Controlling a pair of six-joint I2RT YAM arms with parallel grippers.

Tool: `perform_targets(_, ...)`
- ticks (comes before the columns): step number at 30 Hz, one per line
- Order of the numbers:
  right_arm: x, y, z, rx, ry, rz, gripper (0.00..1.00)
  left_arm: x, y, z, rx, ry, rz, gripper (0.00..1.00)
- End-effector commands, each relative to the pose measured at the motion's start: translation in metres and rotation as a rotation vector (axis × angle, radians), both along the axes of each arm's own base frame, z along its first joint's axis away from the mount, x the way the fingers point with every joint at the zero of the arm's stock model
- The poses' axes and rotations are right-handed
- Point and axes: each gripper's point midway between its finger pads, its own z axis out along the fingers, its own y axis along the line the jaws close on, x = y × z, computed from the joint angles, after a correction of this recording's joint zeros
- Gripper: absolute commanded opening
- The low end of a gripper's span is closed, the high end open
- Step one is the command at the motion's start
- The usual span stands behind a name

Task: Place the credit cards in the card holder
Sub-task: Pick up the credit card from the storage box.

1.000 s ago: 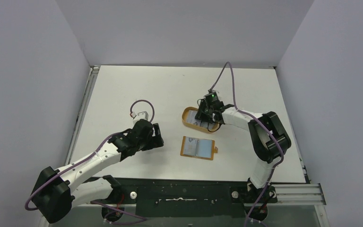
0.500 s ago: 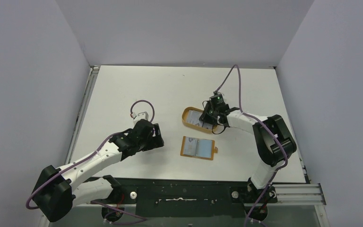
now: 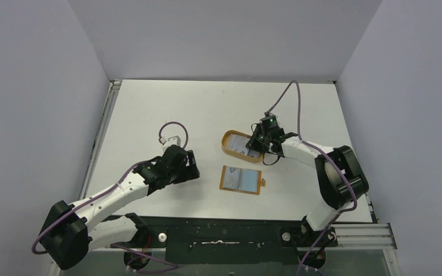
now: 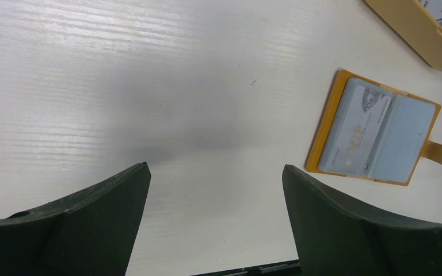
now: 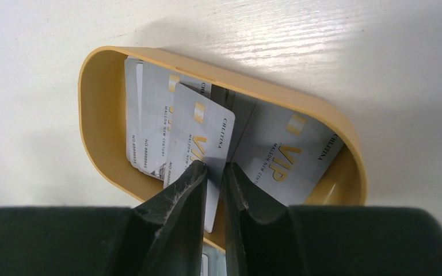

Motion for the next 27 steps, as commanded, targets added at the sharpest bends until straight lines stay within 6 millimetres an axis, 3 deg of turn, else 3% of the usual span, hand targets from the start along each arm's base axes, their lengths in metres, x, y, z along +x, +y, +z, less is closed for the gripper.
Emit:
perform_targets(1, -0.004, 0.000, 0.017, 0.054, -0.023, -0.004, 0.00, 0.012, -0.007, 0.013, -0.044, -0.047, 0.015, 0.84)
perform_targets(9, 0.000, 0.023, 0.039, 0.215, -0.043, 0.024, 0.00, 0.013, -0.007, 0.015, -0.045, -0.048, 0.013, 0.84)
perform_targets(19, 0.001, 0.021, 0.059, 0.247, -0.043, -0.041, 0.00, 0.014, -0.006, 0.017, -0.042, -0.057, 0.014, 0.83)
perform_targets(27, -0.005, 0.007, 0.093, 0.313, 0.000, -0.110, 0.00, 0.018, 0.000, 0.027, -0.029, -0.078, 0.032, 0.83)
